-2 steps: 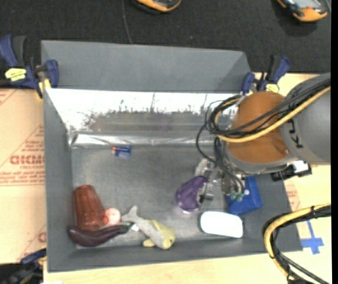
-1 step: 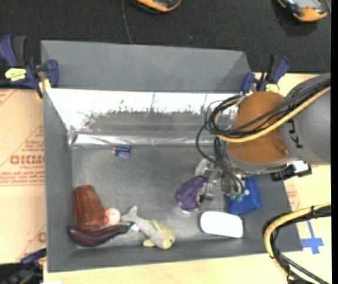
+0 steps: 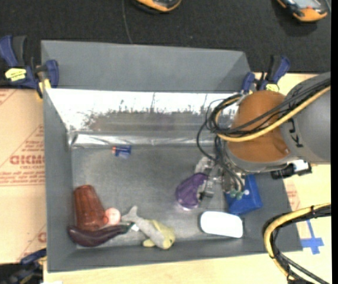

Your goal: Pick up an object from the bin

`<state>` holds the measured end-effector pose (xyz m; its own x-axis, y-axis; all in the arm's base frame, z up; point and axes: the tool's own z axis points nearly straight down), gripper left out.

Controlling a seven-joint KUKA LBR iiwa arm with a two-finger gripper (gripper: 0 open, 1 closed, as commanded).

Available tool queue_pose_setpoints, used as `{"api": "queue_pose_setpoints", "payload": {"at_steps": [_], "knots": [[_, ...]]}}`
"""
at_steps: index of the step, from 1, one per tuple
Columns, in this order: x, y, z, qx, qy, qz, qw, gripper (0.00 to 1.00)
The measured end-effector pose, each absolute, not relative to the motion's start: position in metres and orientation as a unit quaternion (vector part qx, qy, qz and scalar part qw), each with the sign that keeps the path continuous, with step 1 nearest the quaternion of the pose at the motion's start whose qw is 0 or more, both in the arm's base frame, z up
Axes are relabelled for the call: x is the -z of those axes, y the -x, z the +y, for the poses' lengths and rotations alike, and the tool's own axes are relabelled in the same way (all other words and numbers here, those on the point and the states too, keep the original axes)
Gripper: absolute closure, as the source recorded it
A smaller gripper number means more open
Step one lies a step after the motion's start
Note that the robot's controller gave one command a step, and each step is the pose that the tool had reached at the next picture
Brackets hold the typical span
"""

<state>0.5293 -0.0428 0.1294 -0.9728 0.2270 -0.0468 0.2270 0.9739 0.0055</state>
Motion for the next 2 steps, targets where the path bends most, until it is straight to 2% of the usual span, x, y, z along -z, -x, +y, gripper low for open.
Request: {"api": "queue_pose_setpoints", "payload": {"at_steps": [1, 2], "knots": [[-0.129, -0.529, -0.043, 0.0, -0.114, 0.993, 0.024, 1.0], [-0.141, -0.533, -0.048, 0.0, -0.099, 0.995, 0.024, 1.0]]}}
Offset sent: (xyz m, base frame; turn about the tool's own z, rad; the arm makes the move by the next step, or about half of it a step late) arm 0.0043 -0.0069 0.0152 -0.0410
